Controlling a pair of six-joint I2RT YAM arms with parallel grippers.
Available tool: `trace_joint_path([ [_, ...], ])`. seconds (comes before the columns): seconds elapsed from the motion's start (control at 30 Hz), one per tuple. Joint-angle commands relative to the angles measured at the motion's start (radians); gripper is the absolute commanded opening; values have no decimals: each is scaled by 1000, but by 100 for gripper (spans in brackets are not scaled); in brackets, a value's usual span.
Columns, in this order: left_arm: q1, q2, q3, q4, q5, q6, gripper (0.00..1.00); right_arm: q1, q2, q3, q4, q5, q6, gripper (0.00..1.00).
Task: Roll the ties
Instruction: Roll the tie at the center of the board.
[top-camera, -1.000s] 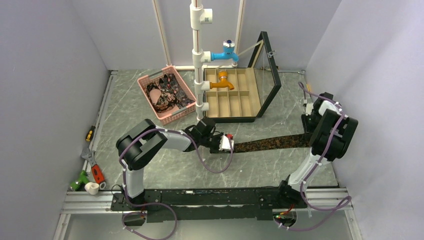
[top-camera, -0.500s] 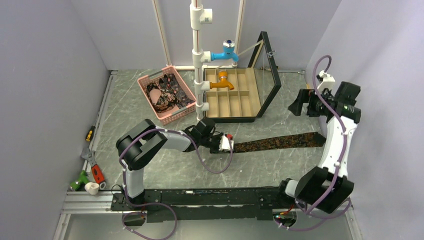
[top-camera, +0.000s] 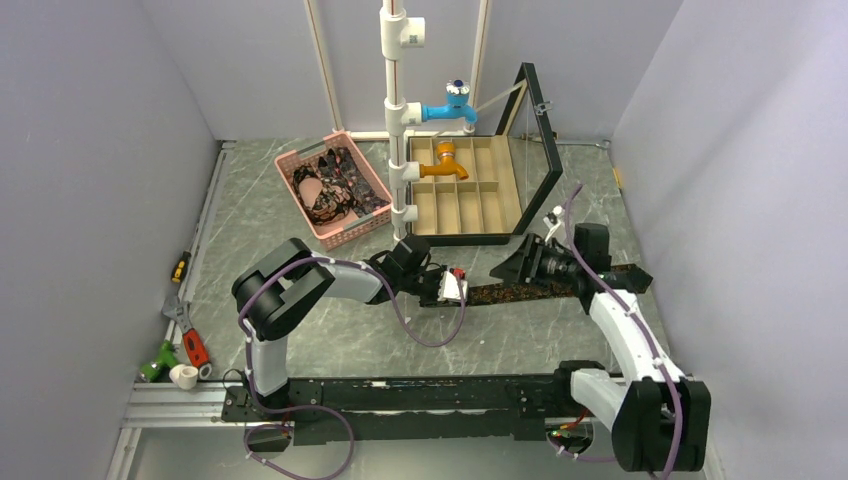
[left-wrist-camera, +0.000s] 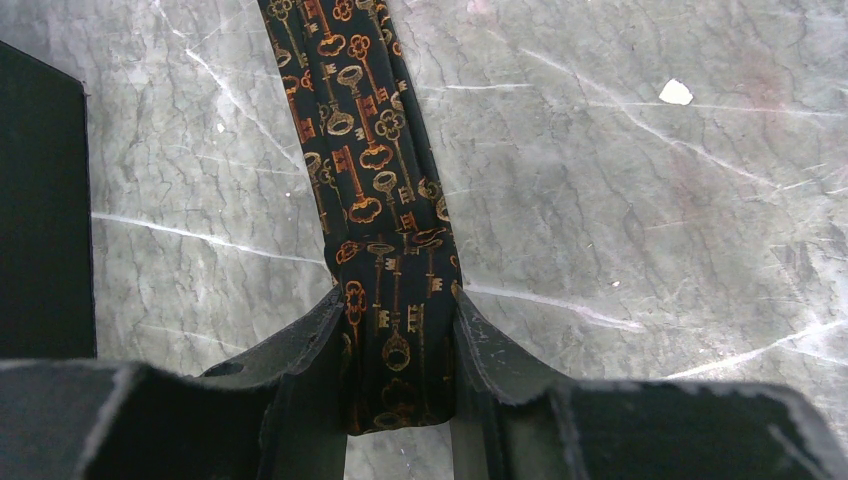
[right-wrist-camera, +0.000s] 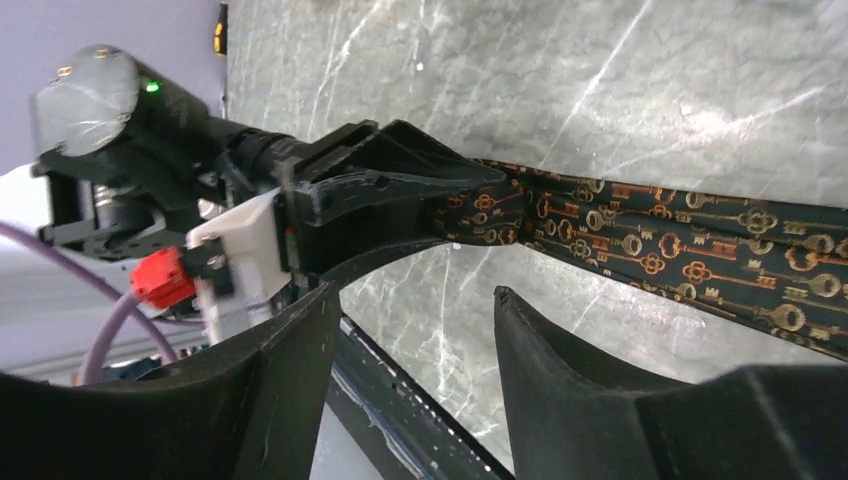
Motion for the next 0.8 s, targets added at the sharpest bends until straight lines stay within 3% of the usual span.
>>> trace_joint_path([
  [0.0,-13,87,-73,-267,-65,14,7,72,51,-106,268,110,227,58],
  [0.17,-12,91,-66,-278,-66,10,7,172,210,-158,383,143,186,50],
  [0.37,-14,104,-60,-276,-60,-4,7,268,311,-173,522,183,118,47],
  [0.77,-15,111,-56,-276,-67,-21,8,332,470,-149,690,153,151,49],
])
